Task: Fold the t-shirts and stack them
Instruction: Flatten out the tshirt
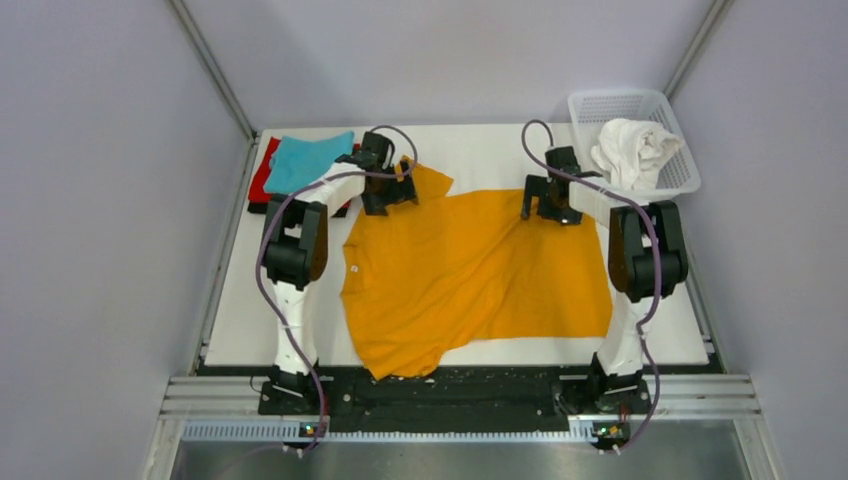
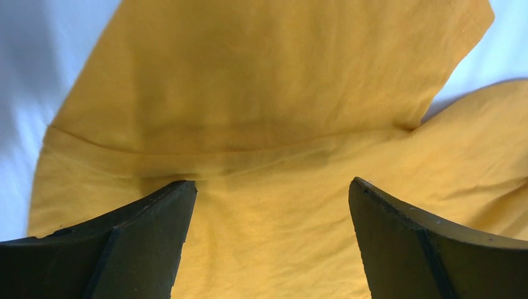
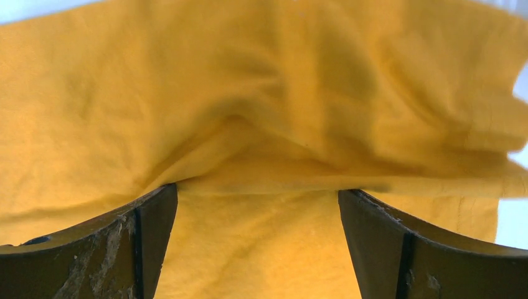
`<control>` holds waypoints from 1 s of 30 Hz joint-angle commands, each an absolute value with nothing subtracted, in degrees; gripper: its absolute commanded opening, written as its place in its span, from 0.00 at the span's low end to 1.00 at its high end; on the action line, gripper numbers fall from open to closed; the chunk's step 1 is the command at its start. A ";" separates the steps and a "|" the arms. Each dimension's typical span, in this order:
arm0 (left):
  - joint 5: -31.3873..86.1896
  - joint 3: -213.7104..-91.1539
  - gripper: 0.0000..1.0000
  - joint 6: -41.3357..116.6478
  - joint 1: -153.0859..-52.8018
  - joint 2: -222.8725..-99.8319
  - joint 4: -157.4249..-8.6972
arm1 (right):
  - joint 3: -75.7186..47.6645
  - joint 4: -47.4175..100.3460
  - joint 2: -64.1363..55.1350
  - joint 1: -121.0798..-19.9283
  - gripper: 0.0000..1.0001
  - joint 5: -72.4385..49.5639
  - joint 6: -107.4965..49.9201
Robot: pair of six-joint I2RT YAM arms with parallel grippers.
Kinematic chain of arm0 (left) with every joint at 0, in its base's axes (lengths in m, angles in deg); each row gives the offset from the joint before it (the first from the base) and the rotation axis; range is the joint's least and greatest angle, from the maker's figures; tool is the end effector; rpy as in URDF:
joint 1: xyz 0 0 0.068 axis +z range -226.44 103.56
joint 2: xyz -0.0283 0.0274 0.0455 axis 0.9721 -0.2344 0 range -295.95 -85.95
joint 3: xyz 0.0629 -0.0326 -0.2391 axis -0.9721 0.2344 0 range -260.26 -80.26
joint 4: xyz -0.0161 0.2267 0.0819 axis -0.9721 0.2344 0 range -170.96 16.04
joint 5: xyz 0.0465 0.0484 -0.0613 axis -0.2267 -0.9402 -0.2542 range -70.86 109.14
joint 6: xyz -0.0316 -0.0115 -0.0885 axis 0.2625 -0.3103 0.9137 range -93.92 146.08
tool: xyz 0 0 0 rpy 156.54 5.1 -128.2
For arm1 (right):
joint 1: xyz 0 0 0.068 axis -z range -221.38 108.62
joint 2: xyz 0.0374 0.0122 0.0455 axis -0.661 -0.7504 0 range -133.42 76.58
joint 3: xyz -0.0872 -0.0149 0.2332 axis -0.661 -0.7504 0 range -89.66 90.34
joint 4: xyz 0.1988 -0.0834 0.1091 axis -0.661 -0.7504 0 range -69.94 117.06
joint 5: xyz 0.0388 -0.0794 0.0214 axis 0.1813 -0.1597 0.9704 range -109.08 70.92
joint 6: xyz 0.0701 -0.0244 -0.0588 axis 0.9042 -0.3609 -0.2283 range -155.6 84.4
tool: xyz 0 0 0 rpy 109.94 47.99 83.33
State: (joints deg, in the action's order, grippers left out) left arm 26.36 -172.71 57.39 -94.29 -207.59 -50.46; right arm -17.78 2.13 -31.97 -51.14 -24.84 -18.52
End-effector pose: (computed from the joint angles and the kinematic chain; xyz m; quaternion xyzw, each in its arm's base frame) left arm 0.4255 -0.1483 0.1237 -0.0966 0.9586 -0.1638 0.2120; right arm 0.3832 0.0572 0.1153 0.0741 0.9655 0.0095 0.2496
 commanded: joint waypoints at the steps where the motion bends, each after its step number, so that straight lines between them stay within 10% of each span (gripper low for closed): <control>1: 23.08 -182.87 0.99 52.95 -89.60 -216.75 -47.76 | -8.42 4.29 -40.06 -51.47 0.99 -24.10 -19.83; 12: 27.89 -211.39 0.99 51.40 -85.35 -232.54 -45.24 | 21.39 -6.22 -59.29 -50.69 0.99 -27.15 -26.77; 30: 35.66 -222.09 0.99 49.00 -87.28 -235.14 -60.44 | 10.53 -3.97 -43.43 -49.73 0.99 -25.38 -25.08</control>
